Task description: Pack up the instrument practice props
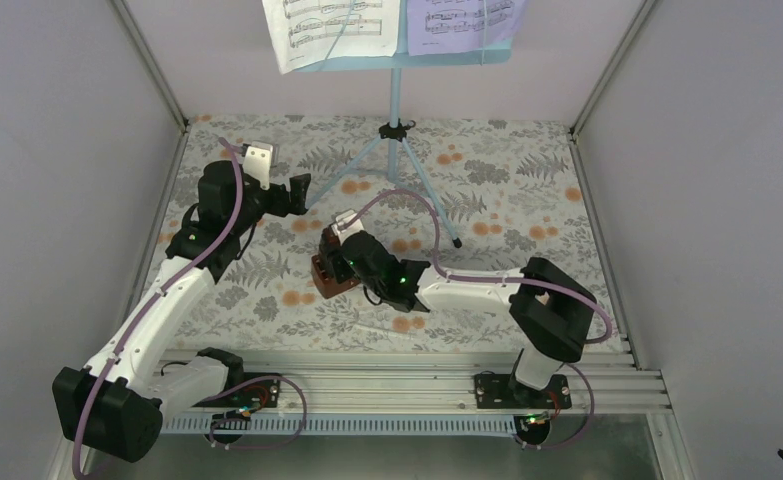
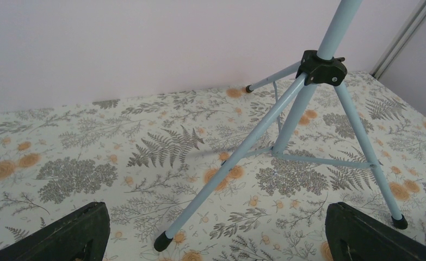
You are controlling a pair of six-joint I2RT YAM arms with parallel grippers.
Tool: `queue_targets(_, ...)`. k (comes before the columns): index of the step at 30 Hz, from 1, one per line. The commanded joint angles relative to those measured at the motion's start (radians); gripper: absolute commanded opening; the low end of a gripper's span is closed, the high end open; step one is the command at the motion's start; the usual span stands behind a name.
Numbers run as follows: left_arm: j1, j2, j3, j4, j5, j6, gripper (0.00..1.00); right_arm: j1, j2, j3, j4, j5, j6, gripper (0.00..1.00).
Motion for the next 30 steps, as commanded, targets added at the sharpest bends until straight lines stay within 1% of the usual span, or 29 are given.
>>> queue_targets(1,0.002,-0.010,-0.004,-0.005,0.003,0.014,0.98,0.006,0.031,-0.024,0.051,0.083,-0.028,0.50)
queue_targets(4,0.002,-0.007,-0.003,-0.005,0.001,0.014,0.98,0.007,0.030,-0.043,0.074,0.077,-0.070,0.43)
queue_targets(7,0.003,-0.004,-0.004,-0.005,0.002,0.014,0.98,0.009,0.005,-0.074,0.100,0.048,-0.109,0.40)
queue_targets(10,0.003,-0.003,-0.003,-0.005,0.003,0.014,0.98,0.009,-0.060,-0.133,0.128,-0.008,-0.162,0.40)
queue_targets(13,0.002,-0.002,-0.003,-0.005,0.004,0.014,0.98,0.015,-0.114,-0.183,0.142,-0.094,-0.214,0.40)
queue_targets(18,0.001,0.001,-0.003,-0.004,0.005,0.013,0.98,0.034,-0.172,-0.209,0.074,-0.250,-0.258,0.40)
queue_targets(20,0.002,0.001,-0.003,-0.005,0.006,0.014,0.98,0.047,-0.194,-0.223,0.068,-0.289,-0.266,0.40)
queue_targets(27,0.002,0.004,-0.003,-0.007,0.006,0.014,0.98,0.086,-0.209,-0.252,0.074,-0.363,-0.286,0.41)
queue_targets(30,0.001,0.004,-0.004,-0.006,0.005,0.014,0.98,0.108,-0.223,-0.263,0.067,-0.368,-0.294,0.43)
